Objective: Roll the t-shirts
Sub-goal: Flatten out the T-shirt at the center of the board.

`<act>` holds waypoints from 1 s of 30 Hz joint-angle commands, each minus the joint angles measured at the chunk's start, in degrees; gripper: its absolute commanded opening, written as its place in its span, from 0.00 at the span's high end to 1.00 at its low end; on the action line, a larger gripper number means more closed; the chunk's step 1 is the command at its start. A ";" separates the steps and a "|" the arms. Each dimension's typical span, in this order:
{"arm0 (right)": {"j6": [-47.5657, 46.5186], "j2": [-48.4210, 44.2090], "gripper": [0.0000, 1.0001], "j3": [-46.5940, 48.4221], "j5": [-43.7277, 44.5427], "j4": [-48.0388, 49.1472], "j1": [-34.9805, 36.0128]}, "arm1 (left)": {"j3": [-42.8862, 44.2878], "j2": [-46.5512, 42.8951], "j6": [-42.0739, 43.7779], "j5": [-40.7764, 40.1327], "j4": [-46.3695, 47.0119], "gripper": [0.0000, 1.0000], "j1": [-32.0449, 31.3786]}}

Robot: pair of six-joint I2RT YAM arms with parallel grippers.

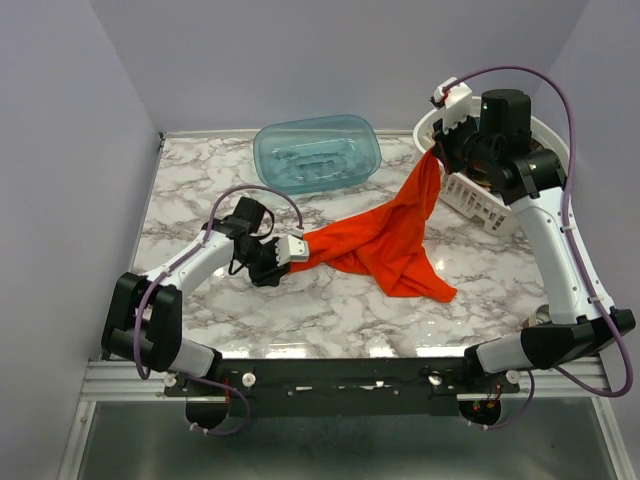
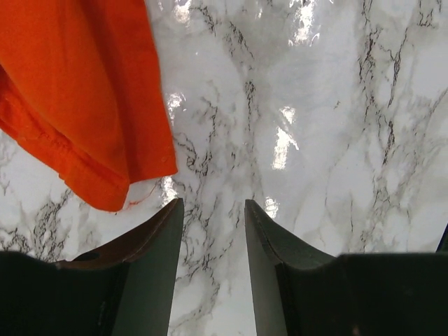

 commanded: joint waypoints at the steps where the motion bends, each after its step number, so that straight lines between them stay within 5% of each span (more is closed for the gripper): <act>1: 0.78 -0.08 0.99 -0.73 -0.70 1.50 -0.24 | 0.06 1.82 -0.65 0.51 3.28 0.51 -1.85; 14: 0.87 0.79 0.99 -1.35 -1.40 1.41 -0.24 | 1.73 10.08 -4.52 -3.09 10.84 0.50 -3.96; 17: 1.04 1.06 0.99 -1.61 -1.84 1.50 -0.24 | 1.65 11.32 -4.96 -4.67 11.72 0.60 -4.31; 24: 1.05 1.32 0.99 -2.40 -2.19 1.76 -0.24 | 0.15 10.80 -5.48 -8.19 12.16 0.99 -4.31; 30: 0.96 0.27 0.99 -0.64 -1.05 1.50 -0.32 | 2.52 2.37 -7.94 -6.45 5.50 1.00 -3.08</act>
